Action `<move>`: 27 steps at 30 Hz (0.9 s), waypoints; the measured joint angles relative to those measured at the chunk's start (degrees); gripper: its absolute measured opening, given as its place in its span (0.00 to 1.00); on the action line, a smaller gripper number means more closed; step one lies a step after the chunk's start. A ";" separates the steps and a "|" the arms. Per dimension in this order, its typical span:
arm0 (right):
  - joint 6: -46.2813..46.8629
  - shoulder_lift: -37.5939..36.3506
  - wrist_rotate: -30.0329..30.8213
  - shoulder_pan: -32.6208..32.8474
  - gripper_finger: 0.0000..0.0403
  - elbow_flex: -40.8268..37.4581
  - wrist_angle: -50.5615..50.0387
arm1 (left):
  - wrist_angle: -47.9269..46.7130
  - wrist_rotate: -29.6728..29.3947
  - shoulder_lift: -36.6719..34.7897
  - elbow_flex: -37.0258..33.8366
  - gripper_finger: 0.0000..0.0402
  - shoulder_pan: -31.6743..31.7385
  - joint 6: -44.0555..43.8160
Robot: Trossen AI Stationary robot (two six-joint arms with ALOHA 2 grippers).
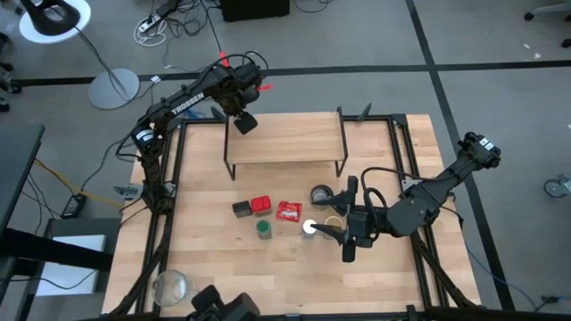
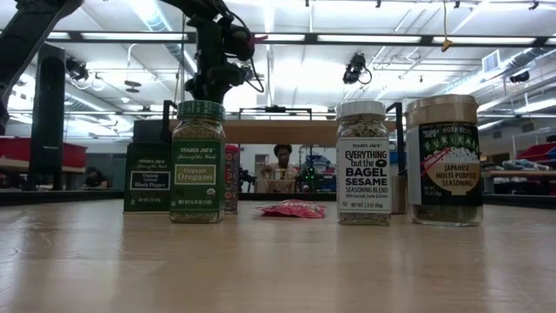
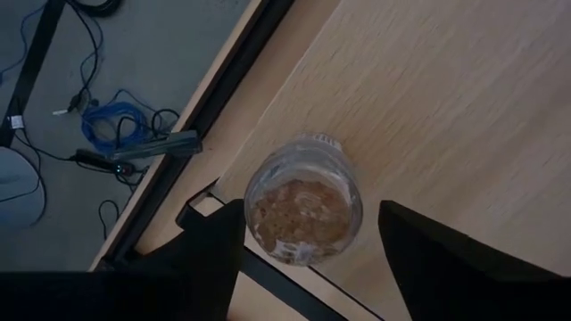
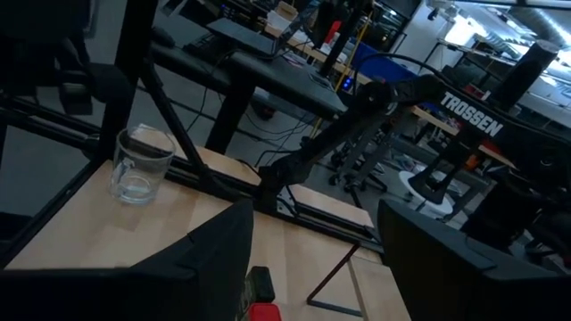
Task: Shelf spices
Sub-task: Put the brown seasoning bottle on the shelf, then put the black seasoning can on the shelf
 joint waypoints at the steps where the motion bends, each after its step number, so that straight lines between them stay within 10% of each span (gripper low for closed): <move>1: 0.00 0.00 0.00 0.00 0.60 0.00 0.01 | -0.17 -0.02 0.00 0.00 0.65 -0.04 0.00; 27: 0.24 0.00 -0.01 0.13 0.60 0.00 -0.08 | -8.14 -2.49 -12.50 9.44 0.63 -10.79 0.86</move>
